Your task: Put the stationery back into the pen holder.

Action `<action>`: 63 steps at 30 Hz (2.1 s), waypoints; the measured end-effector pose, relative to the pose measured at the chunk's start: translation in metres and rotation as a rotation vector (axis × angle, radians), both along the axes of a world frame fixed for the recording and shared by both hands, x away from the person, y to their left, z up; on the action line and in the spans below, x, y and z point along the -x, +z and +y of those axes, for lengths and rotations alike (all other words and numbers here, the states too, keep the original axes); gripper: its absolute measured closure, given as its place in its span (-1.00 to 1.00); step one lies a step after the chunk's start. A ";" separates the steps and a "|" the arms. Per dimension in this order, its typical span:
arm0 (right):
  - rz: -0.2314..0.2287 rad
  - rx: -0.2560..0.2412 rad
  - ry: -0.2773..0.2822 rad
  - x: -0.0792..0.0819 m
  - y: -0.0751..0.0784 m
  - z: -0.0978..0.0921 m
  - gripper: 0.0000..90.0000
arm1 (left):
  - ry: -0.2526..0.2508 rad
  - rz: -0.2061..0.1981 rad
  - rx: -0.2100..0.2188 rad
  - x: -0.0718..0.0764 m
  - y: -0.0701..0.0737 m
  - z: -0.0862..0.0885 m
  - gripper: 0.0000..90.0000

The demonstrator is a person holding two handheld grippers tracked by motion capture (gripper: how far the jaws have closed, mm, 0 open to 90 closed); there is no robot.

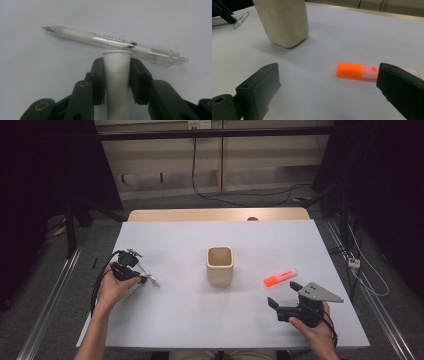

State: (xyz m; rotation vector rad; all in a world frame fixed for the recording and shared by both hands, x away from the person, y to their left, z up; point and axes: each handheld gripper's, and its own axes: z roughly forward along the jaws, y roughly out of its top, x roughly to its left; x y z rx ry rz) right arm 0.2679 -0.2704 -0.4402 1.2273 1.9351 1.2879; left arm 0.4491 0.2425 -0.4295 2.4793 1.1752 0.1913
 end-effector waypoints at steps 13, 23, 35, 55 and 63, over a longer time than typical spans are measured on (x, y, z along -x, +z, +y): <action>0.000 -0.003 -0.003 0.000 0.000 0.001 -0.90 | 0.037 -0.061 0.050 0.004 0.006 0.007 0.51; 0.001 -0.004 0.000 0.000 0.000 0.001 -0.90 | 0.060 -0.140 0.125 0.012 0.016 0.005 0.51; 0.002 -0.008 -0.002 0.000 -0.001 -0.001 -0.90 | 0.089 -0.223 0.235 0.020 0.029 0.003 0.51; 0.008 -0.025 -0.007 -0.002 -0.001 -0.005 -0.90 | 0.127 -0.374 0.371 0.035 0.052 0.002 0.51; 0.011 -0.027 -0.010 -0.001 -0.002 -0.005 -0.90 | 0.125 -0.438 0.403 0.043 0.067 -0.009 0.51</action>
